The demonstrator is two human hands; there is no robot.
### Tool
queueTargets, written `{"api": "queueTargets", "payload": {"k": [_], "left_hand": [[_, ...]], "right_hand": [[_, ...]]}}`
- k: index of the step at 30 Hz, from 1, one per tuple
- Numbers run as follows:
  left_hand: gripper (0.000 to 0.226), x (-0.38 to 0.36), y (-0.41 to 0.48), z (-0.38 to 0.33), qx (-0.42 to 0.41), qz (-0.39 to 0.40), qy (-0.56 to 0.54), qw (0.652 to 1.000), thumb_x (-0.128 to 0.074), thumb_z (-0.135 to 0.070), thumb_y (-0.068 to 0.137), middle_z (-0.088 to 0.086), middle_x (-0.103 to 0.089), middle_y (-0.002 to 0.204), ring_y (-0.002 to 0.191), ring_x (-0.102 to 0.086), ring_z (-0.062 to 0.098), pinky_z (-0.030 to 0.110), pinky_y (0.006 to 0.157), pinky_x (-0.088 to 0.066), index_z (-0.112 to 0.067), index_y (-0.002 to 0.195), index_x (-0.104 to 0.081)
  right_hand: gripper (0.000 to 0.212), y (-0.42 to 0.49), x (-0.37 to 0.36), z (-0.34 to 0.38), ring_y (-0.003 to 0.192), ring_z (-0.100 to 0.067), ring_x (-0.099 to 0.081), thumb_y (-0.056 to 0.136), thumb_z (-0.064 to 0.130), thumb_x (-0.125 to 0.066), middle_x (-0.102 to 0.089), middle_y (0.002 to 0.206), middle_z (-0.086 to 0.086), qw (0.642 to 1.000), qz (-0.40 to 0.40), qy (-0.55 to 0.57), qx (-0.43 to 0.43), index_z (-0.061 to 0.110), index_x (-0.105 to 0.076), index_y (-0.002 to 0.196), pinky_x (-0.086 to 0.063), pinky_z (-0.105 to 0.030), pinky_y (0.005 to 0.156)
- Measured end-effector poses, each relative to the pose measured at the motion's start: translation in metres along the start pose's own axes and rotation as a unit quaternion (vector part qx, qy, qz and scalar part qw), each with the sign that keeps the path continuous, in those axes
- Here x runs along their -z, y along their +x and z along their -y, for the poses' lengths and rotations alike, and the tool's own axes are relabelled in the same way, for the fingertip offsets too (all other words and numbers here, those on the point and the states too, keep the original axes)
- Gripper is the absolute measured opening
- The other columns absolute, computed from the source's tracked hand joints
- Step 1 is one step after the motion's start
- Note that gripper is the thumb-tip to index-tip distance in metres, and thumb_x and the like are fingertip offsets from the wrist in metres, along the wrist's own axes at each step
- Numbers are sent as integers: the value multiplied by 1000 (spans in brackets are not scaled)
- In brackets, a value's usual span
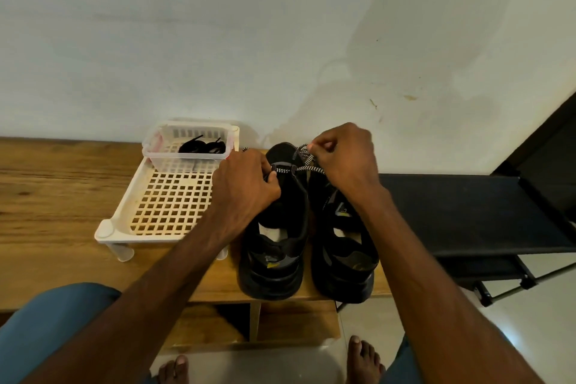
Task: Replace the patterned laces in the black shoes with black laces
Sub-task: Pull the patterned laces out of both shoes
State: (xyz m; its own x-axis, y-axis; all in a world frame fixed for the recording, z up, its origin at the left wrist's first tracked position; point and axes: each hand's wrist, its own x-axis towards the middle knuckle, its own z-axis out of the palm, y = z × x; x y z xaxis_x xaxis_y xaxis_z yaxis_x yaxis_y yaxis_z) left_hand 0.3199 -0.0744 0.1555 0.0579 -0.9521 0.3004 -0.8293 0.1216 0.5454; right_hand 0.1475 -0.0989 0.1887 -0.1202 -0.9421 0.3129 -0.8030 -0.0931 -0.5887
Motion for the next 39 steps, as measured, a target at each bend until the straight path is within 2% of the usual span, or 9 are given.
{"api": "queueTargets", "payload": {"k": [5,9,13,19,23,27,33,36,39], "left_hand": [[17,0,-1,0,0,3,-2,1000,-73,-34,84,-5,-72,73,72,-69,15,34,73,-58,-20,92,-78],[16,2,0,-1,3,7,-1,1000,-74,-32,83,-4,-71,71,72,-69,17,37,75,-60,-19,90,-78],[18,0,-1,-2,10,5,13,1000,-76,-35,83,-4,-71,75,76,-69,18,35,74,-58,-19,91,-77],[24,-5,0,-9,16,13,115,993,-75,-35,87,5,-73,97,94,-70,28,34,74,-49,-17,104,-76],[19,-7,2,-14,16,25,163,986,-73,-25,89,9,-71,95,92,-70,30,32,66,-41,-14,104,-74],[17,-10,3,-11,12,26,166,986,-73,-19,86,8,-71,92,88,-70,29,30,64,-41,-16,103,-76],[17,-10,4,-8,5,28,158,987,-76,-17,86,7,-72,95,88,-71,25,28,63,-41,-15,103,-77],[18,-11,5,-8,1,25,157,987,-76,-18,86,7,-72,94,87,-70,24,27,62,-40,-14,104,-77],[19,-12,5,-8,-2,29,153,988,-75,-19,87,7,-72,95,87,-70,24,26,63,-40,-14,105,-77]], "right_hand": [[19,4,-21,2,90,-27,-73,92,7,-68,-76,101,-11,995,81,-62,13,12,-79,107,-61,-42,87],[25,2,-29,0,95,-28,-69,89,9,-68,-74,100,-10,973,173,-146,39,16,-77,110,-59,-40,88],[29,0,-24,2,101,-28,-69,86,14,-74,-75,107,-6,968,154,-188,53,26,-78,112,-58,-41,91],[18,0,-20,3,92,-27,-71,89,15,-74,-75,102,-7,974,146,-170,25,18,-79,106,-60,-39,86],[15,-3,-13,6,82,-23,-72,87,12,-72,-78,90,-2,986,119,-115,10,20,-83,92,-61,-36,76],[17,-4,-6,5,75,-18,-72,81,8,-69,-78,85,3,993,88,-75,-4,20,-82,78,-63,-36,73],[12,-7,22,4,74,-2,-71,88,15,-74,-79,88,10,999,-12,44,-15,22,-83,91,-61,-25,76],[6,-5,36,1,75,2,-72,86,20,-78,-78,81,12,983,-88,154,-50,21,-83,89,-60,-21,80],[5,-1,50,3,78,3,-72,86,14,-79,-78,79,9,936,-159,304,-78,17,-82,84,-55,-15,80]]}}
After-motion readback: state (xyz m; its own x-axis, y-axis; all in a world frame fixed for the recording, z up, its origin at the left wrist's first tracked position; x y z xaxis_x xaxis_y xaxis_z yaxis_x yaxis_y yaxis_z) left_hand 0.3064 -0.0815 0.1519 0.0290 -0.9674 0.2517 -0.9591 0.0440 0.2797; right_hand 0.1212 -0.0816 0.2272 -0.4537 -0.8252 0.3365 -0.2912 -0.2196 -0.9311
